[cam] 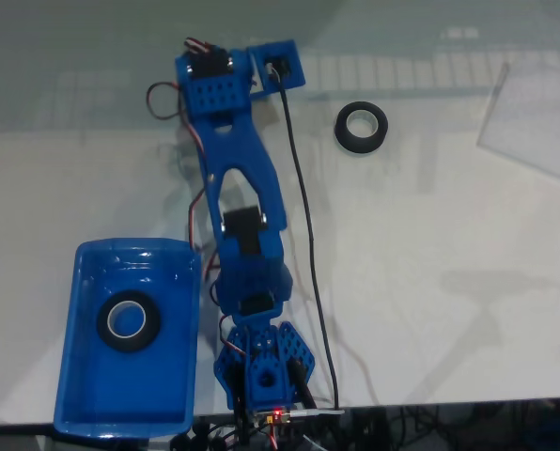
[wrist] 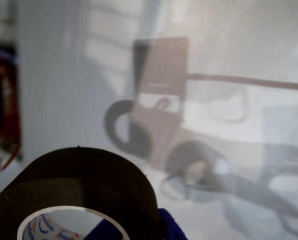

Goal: Grasp all tape and put them in the bin.

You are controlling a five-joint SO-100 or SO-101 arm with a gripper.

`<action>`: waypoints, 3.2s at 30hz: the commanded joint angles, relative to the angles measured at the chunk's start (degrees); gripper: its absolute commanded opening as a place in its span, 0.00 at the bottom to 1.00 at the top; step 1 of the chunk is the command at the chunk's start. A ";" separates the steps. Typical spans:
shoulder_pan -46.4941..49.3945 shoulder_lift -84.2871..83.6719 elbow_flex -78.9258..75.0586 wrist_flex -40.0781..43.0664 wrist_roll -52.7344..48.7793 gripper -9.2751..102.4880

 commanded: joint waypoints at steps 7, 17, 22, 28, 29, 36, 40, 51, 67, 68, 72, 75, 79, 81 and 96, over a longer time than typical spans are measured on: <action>-10.63 27.33 14.68 0.44 -4.13 0.08; -25.05 48.78 27.42 3.34 -5.98 0.08; -36.12 57.30 31.20 7.47 -8.00 0.08; -48.60 59.50 34.45 11.43 -9.14 0.08; -50.19 59.50 35.16 11.43 -9.49 0.08; -59.24 57.22 40.87 12.04 -13.71 0.08; -60.91 53.09 43.15 12.04 -15.73 0.08; -58.71 42.63 49.22 12.04 -25.40 0.08; -55.46 40.34 50.10 10.20 -23.55 0.38; -55.20 40.34 50.10 9.93 -22.94 0.41; -54.23 40.96 49.75 8.35 -21.27 0.45; -51.06 41.84 48.69 5.62 -20.21 0.46; -43.24 42.10 43.95 3.08 -16.88 0.46; -37.71 41.75 41.13 1.76 -14.50 0.47; 12.13 30.06 38.67 -28.39 14.15 0.44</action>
